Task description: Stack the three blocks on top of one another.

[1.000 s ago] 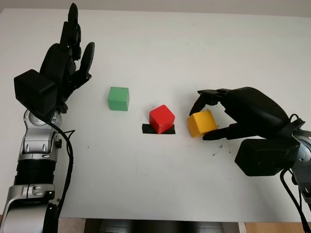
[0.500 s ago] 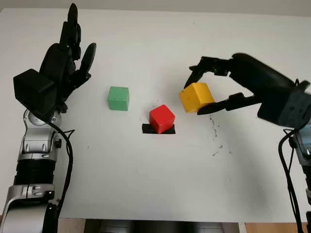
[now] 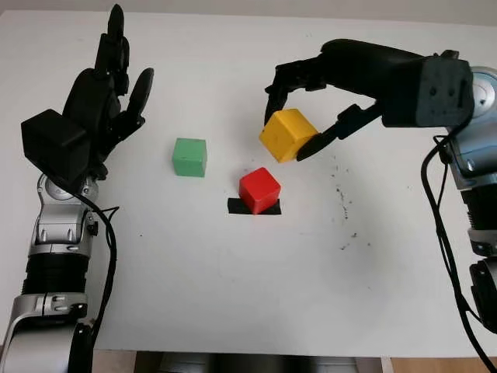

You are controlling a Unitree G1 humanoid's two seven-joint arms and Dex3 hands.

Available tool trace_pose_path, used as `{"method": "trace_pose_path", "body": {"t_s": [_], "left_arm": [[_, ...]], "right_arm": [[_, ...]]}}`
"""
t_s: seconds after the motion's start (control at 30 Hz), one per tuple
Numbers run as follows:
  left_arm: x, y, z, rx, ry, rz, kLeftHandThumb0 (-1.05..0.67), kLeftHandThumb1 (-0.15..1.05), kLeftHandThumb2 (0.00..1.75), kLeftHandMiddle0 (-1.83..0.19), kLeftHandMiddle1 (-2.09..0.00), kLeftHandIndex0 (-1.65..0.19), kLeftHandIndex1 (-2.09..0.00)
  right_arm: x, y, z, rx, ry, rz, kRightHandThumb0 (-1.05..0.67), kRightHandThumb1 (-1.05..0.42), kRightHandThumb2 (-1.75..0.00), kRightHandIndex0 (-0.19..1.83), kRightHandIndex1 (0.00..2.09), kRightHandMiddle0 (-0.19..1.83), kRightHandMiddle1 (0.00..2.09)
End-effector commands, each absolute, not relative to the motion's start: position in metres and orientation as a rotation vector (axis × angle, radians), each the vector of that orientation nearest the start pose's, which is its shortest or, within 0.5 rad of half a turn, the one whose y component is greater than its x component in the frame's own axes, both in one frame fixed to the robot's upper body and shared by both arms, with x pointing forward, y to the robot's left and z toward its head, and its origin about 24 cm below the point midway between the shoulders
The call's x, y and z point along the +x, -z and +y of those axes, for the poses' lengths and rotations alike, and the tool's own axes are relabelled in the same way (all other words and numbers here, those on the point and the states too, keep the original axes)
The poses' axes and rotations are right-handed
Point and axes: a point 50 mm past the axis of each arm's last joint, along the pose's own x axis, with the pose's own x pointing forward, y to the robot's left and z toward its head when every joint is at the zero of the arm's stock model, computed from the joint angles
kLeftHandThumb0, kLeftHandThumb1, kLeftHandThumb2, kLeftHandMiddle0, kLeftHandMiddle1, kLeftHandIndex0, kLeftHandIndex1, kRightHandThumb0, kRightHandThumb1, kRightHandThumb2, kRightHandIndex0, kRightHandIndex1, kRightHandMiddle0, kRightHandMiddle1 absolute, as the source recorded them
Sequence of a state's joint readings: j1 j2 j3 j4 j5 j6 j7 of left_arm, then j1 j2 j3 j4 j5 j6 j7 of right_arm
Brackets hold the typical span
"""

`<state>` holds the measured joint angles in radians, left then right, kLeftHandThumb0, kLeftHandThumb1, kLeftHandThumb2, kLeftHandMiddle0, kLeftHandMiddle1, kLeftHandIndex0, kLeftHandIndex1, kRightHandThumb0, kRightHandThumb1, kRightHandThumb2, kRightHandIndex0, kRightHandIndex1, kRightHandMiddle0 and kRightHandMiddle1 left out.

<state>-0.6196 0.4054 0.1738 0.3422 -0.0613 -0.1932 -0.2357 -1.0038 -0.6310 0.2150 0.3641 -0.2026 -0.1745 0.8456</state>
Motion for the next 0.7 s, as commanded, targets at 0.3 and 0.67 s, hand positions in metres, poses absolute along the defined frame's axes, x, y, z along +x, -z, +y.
{"method": "trace_pose_path", "body": {"t_s": [0.3,0.67], "left_arm": [[0.344,-0.199,0.225,0.333,0.080,-0.497,-0.82,1.05,0.53,0.18,-0.05,0.19,-0.05],[0.342,-0.198,0.224,0.337,0.081,-0.491,-0.81,1.05,0.55,0.18,-0.05,0.19,-0.04]], "right_arm": [[0.360,-0.269,-0.137,-1.194,-0.841,-0.361,-0.51,-0.95,-0.06,0.45,0.07,0.44,1.58],[0.358,-0.253,-0.136,-1.131,-0.871,-0.320,-0.50,-0.94,-0.05,0.42,0.06,0.43,1.61]]}}
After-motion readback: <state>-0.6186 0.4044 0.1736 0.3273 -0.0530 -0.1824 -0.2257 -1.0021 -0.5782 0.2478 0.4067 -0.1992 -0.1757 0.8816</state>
